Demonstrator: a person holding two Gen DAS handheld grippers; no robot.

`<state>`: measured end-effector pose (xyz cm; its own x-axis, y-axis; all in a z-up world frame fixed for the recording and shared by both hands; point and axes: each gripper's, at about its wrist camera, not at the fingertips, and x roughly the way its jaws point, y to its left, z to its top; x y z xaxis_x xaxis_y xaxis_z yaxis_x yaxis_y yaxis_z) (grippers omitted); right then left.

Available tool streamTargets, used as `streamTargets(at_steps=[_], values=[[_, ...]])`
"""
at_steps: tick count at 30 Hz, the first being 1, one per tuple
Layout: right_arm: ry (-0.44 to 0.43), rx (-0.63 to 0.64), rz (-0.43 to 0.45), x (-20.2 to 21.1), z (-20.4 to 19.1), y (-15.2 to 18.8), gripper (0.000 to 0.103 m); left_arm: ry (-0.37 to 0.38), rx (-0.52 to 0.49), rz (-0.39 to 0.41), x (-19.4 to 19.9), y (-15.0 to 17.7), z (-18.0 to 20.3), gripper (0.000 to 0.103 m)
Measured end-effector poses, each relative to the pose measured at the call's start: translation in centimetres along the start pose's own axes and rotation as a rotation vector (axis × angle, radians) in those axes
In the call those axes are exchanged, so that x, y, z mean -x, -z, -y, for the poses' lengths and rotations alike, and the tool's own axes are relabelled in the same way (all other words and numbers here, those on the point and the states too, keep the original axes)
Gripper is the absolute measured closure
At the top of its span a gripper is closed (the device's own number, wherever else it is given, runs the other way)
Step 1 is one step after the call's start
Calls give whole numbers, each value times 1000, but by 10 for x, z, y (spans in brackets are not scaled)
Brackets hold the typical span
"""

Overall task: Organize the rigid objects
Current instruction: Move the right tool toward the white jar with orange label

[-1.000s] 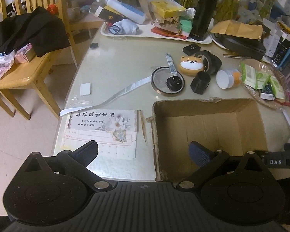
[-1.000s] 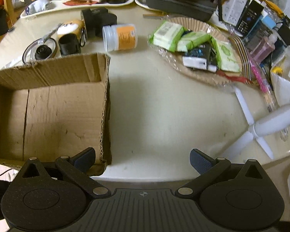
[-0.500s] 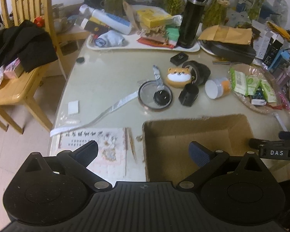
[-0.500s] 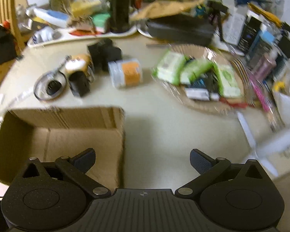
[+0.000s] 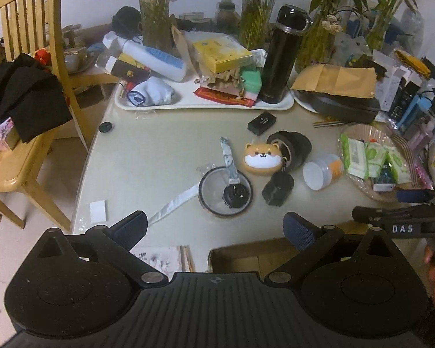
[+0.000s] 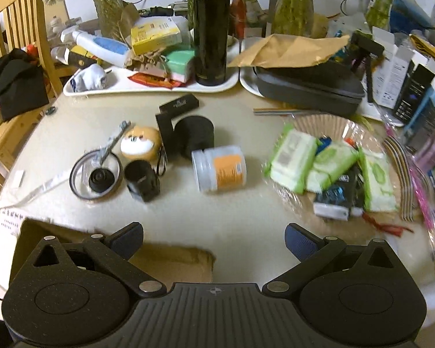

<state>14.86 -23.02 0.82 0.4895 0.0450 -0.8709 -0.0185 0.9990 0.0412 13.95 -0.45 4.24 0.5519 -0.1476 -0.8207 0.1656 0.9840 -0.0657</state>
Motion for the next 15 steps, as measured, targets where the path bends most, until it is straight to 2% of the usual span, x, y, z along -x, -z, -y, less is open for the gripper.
streamTargets(at_steps=[7,12,15], values=[[-66,-10,14,-27,15,-24,0,58,18,13,-13,2,-8,1],[-82,1,9,-48,19,-38,0,26,48,24,-13,2,-15,1],[-95,20,14,-58,18,-46,0,48,79,38,-8,-2,-18,1]])
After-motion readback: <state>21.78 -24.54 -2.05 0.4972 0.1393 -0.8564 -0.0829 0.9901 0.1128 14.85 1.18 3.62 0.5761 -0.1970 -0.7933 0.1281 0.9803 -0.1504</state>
